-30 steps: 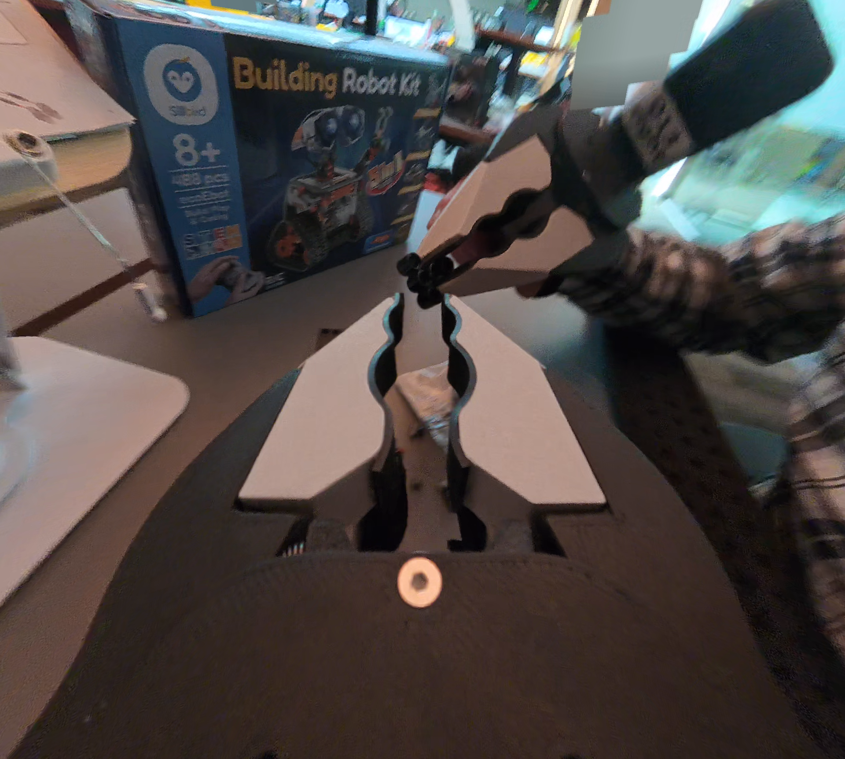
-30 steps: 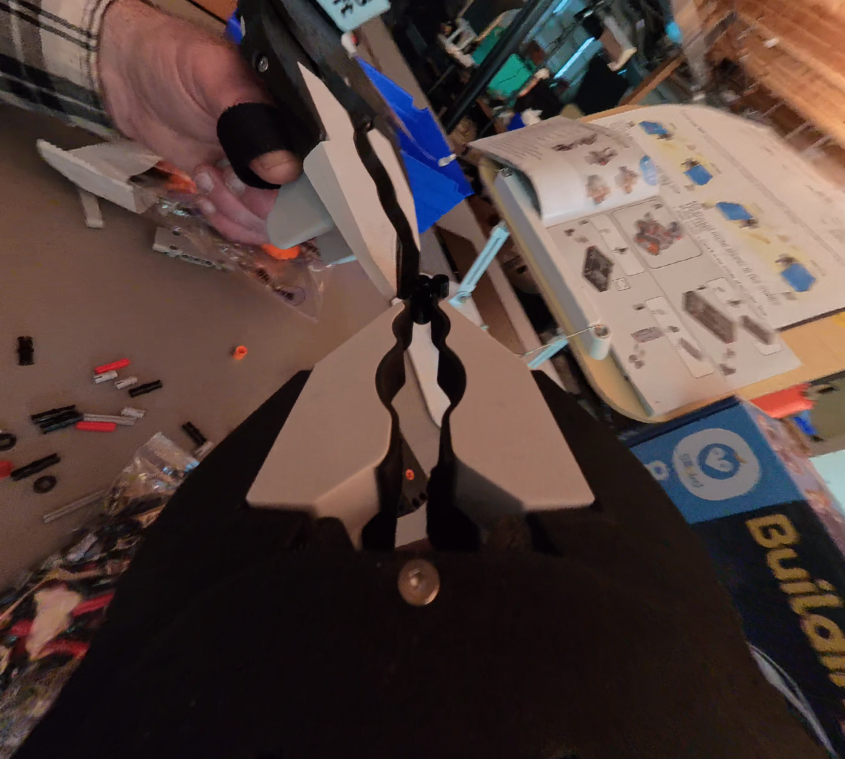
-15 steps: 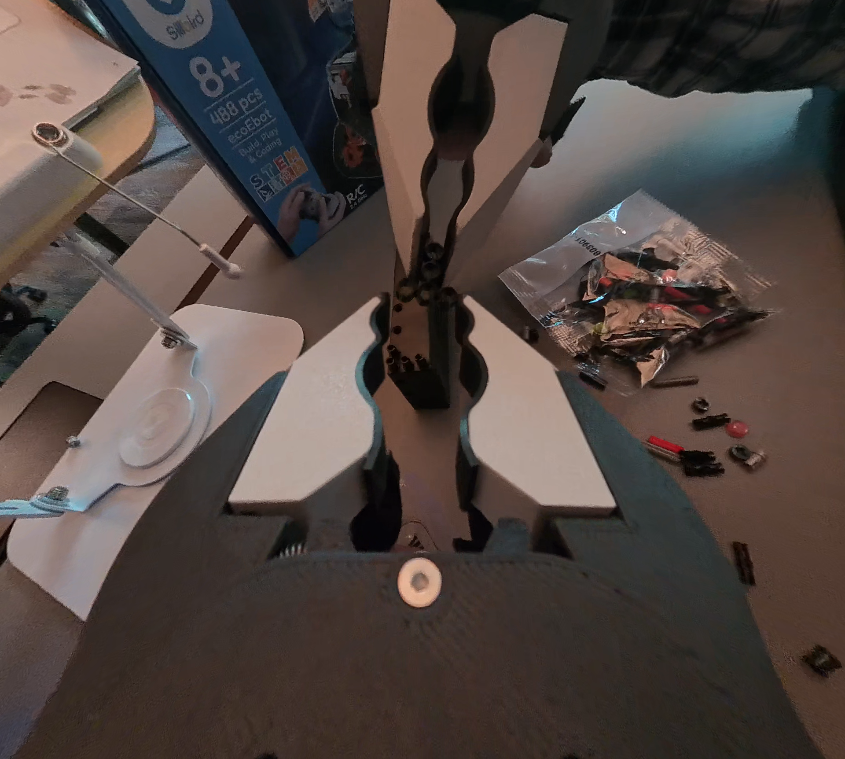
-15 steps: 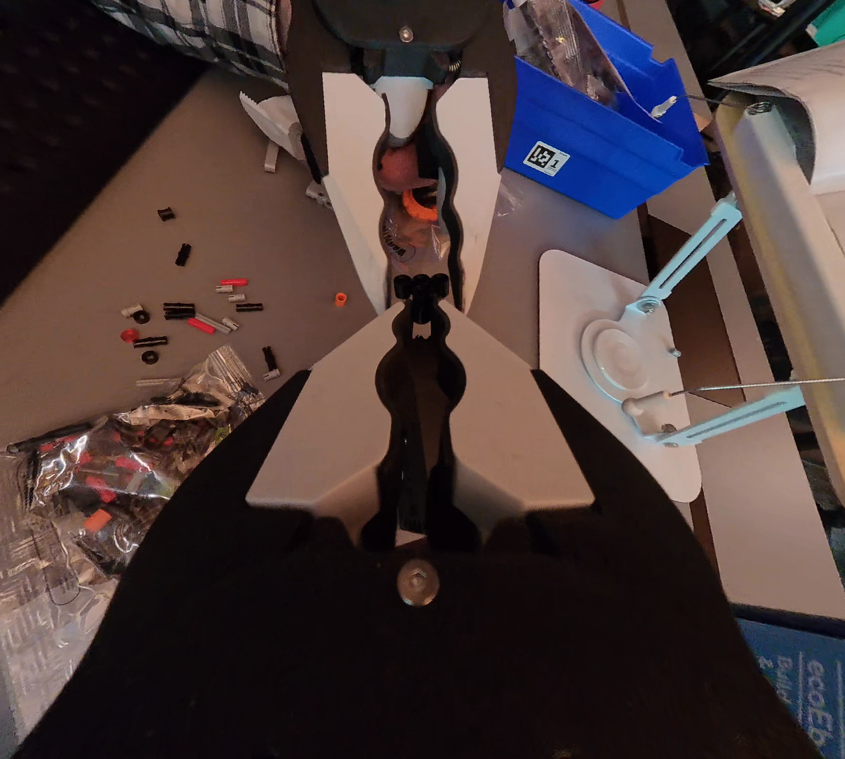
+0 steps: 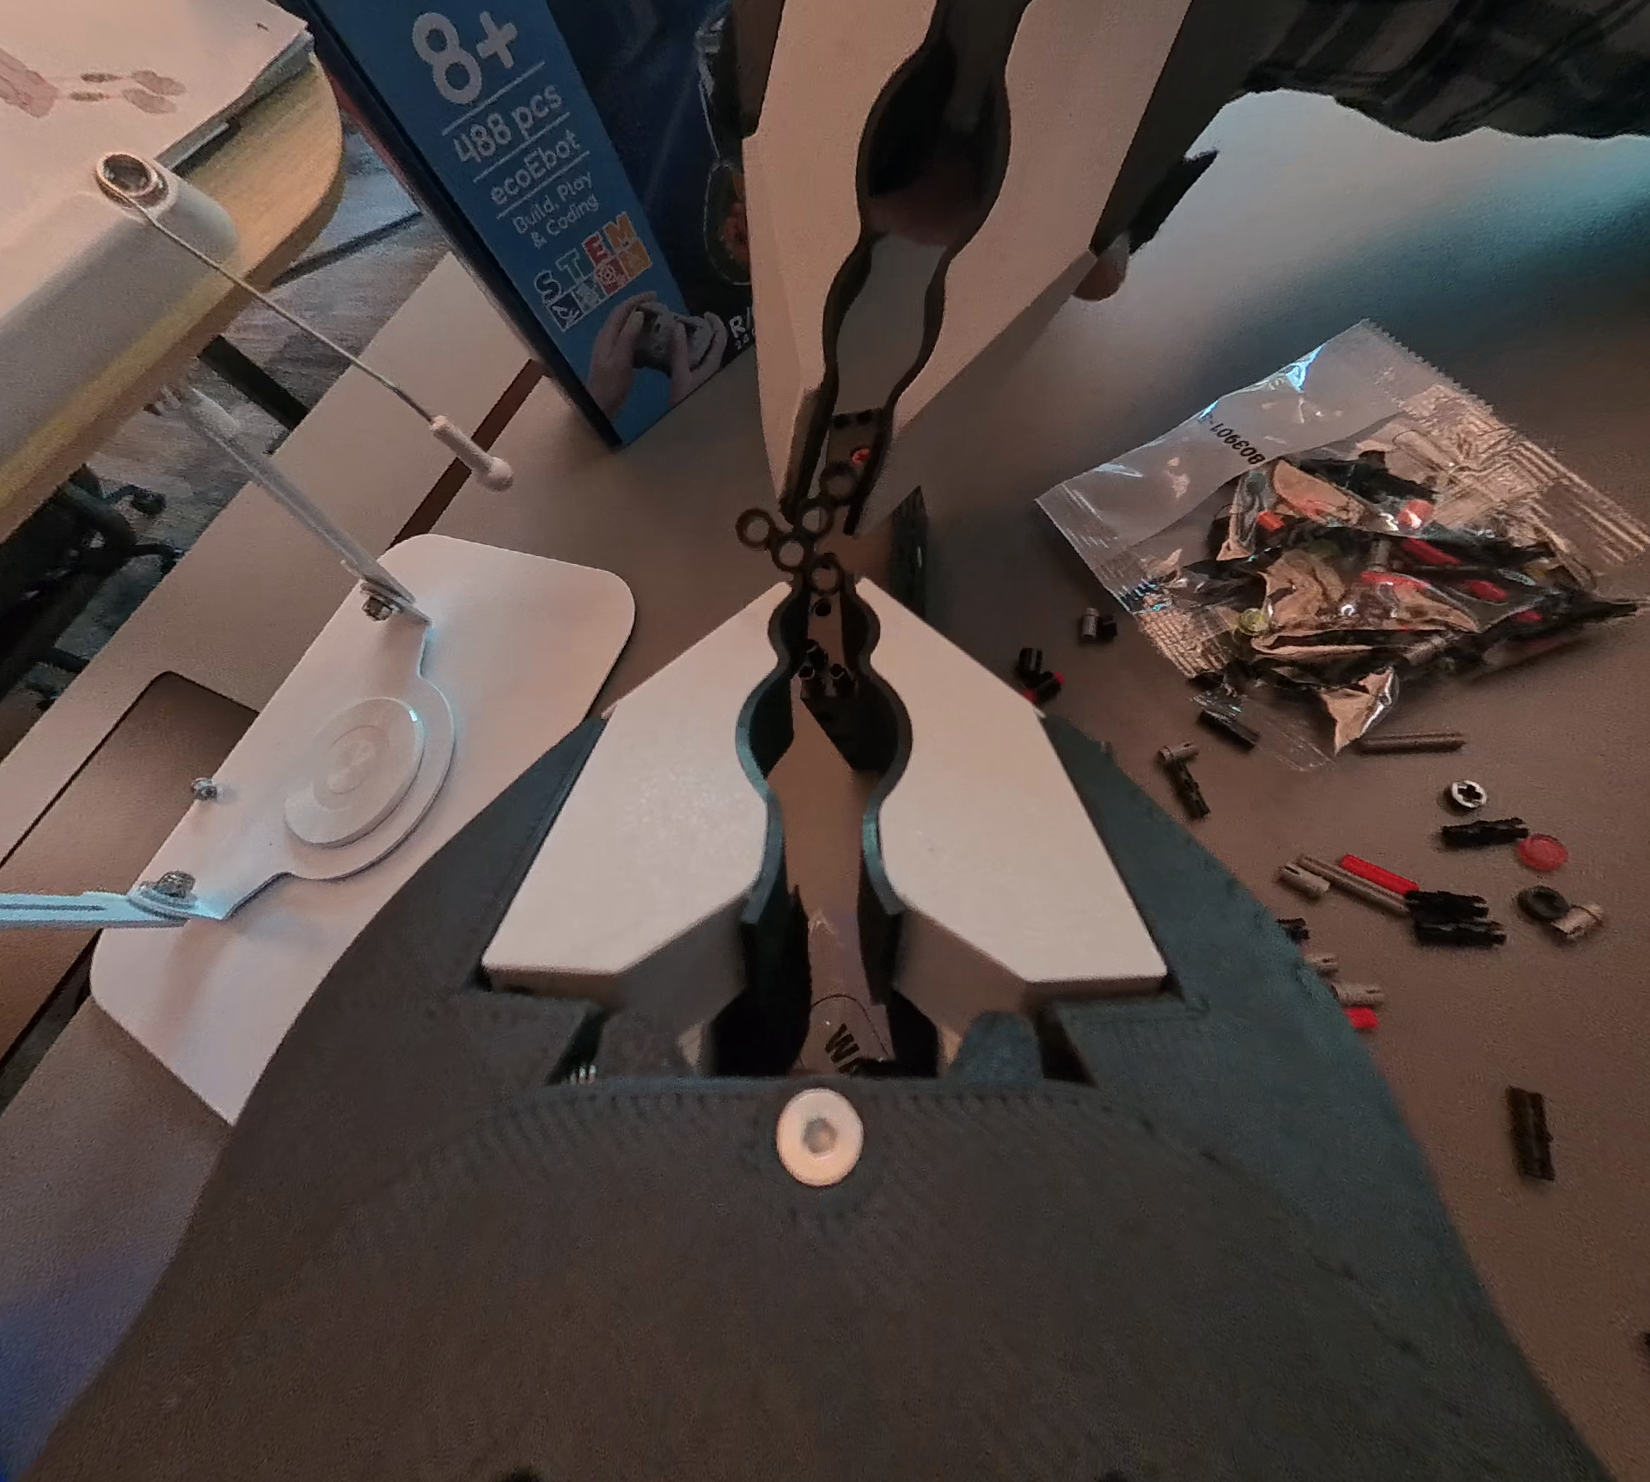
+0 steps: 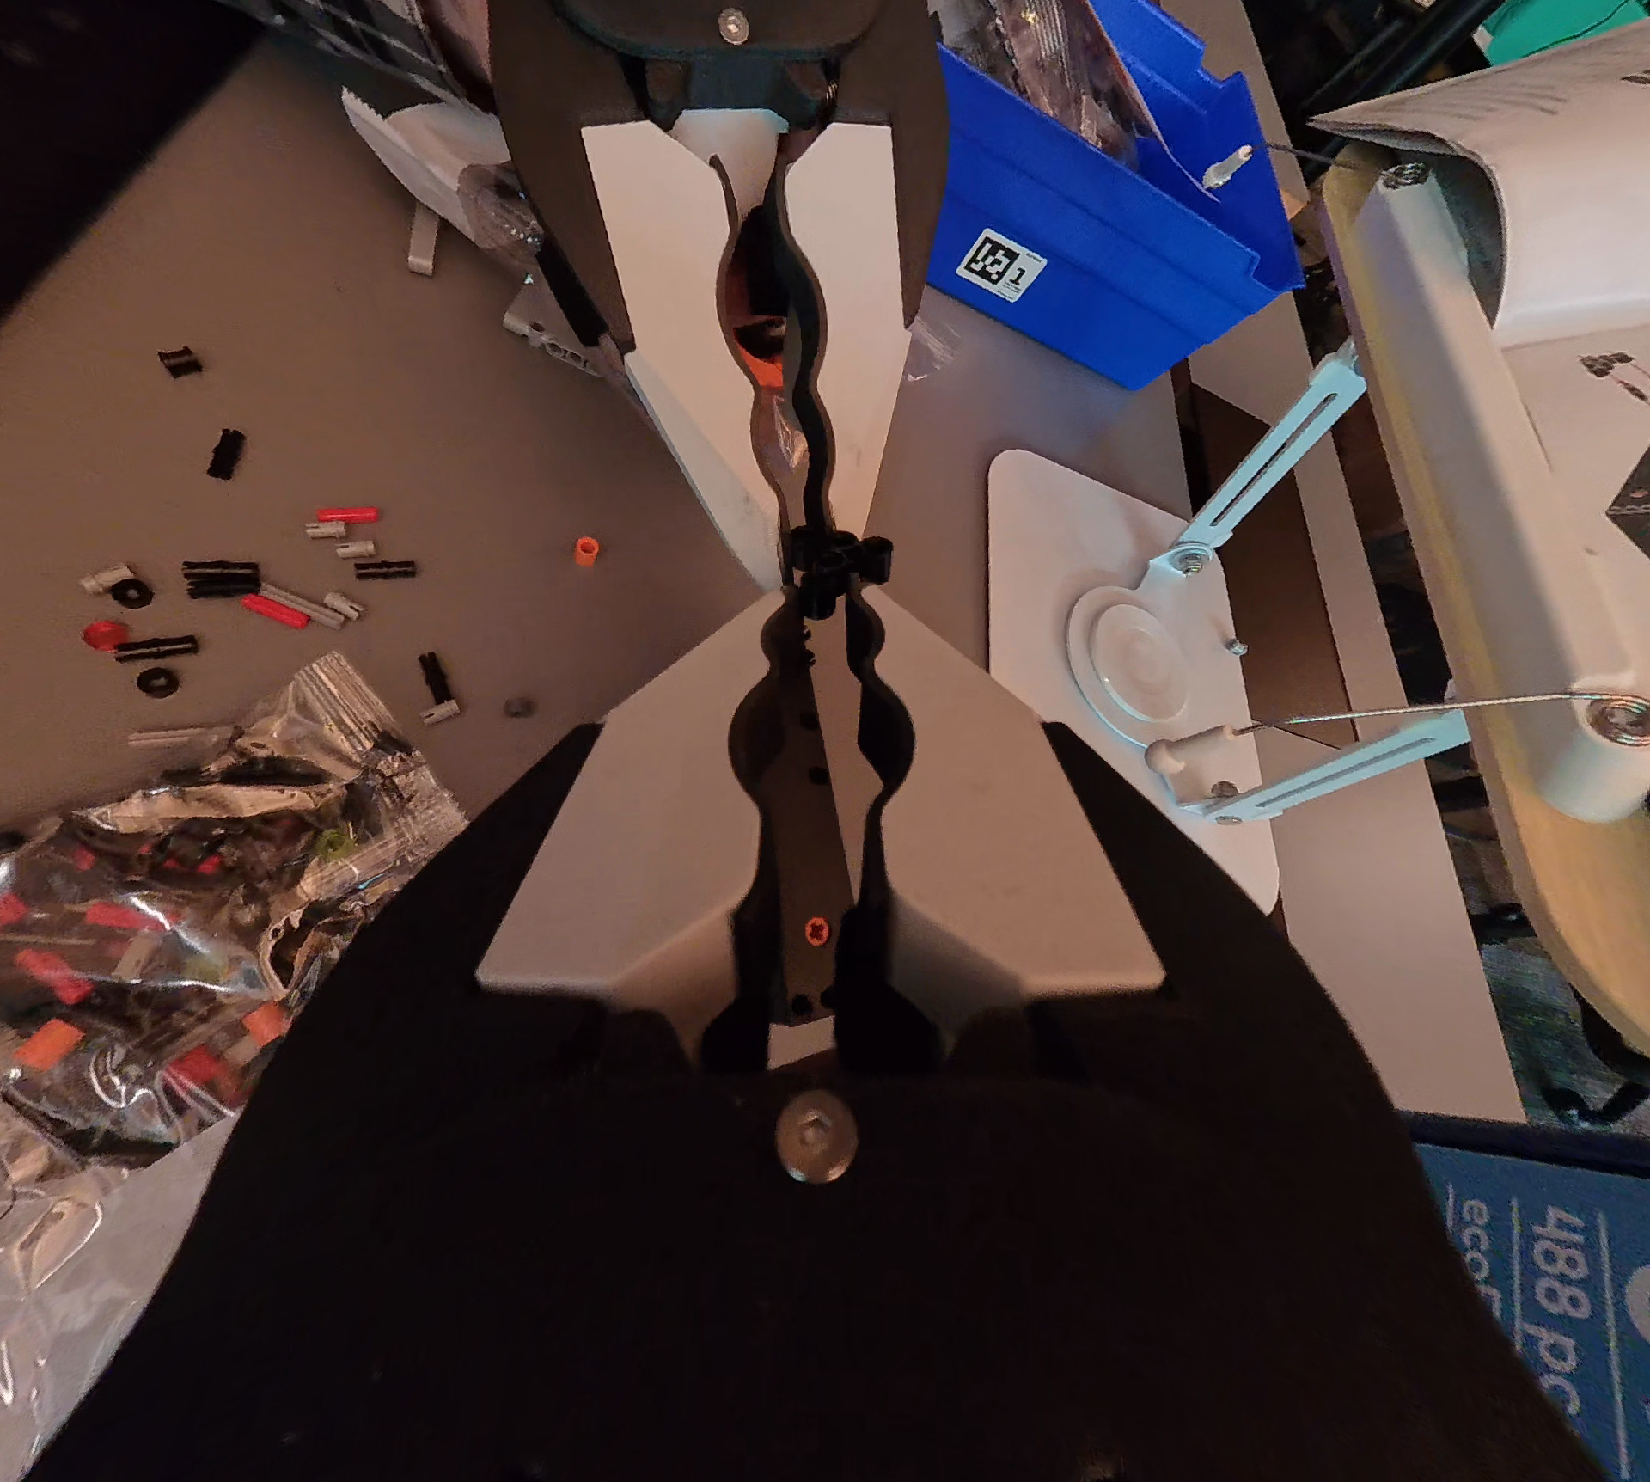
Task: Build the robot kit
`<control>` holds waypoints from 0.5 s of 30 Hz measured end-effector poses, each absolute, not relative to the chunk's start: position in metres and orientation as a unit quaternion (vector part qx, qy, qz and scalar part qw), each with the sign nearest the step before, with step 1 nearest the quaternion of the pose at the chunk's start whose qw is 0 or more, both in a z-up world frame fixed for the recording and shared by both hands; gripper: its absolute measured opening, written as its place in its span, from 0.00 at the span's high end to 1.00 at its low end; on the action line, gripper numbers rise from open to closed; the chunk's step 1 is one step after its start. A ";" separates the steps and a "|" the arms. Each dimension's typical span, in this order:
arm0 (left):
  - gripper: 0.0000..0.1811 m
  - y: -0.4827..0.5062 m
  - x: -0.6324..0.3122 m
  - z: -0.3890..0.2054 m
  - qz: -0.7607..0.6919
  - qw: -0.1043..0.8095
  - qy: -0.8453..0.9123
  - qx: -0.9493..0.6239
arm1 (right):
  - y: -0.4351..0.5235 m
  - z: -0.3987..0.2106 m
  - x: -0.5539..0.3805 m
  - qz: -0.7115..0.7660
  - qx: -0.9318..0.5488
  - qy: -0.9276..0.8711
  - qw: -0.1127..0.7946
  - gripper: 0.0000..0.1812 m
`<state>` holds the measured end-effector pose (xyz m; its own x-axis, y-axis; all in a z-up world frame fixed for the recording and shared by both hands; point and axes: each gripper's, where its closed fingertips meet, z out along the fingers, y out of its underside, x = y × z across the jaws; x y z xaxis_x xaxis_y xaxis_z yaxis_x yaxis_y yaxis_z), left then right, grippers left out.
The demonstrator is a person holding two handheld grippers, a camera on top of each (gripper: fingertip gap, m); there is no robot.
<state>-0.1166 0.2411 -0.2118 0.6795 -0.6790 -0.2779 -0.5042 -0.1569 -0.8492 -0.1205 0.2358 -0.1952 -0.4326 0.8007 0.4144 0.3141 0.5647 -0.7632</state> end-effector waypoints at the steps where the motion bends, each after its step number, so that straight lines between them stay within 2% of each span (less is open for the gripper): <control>1: 0.97 0.241 -0.116 -0.213 -0.091 0.516 0.391 -0.757 | 0.236 -0.197 -0.120 0.304 -0.355 -0.790 0.396 0.96; 3: 0.96 0.240 -0.115 -0.214 -0.107 0.514 0.386 -0.758 | 0.237 -0.198 -0.119 0.305 -0.357 -0.789 0.396 0.97; 5: 0.89 0.241 -0.119 -0.215 -0.093 0.513 0.389 -0.760 | 0.236 -0.199 -0.118 0.311 -0.356 -0.790 0.392 0.97; 8: 0.83 0.238 -0.116 -0.211 -0.100 0.520 0.395 -0.751 | 0.233 -0.200 -0.117 0.319 -0.353 -0.790 0.386 0.97; 15: 0.88 0.237 -0.111 -0.212 -0.095 0.528 0.407 -0.739 | 0.228 -0.204 -0.116 0.337 -0.349 -0.791 0.372 0.97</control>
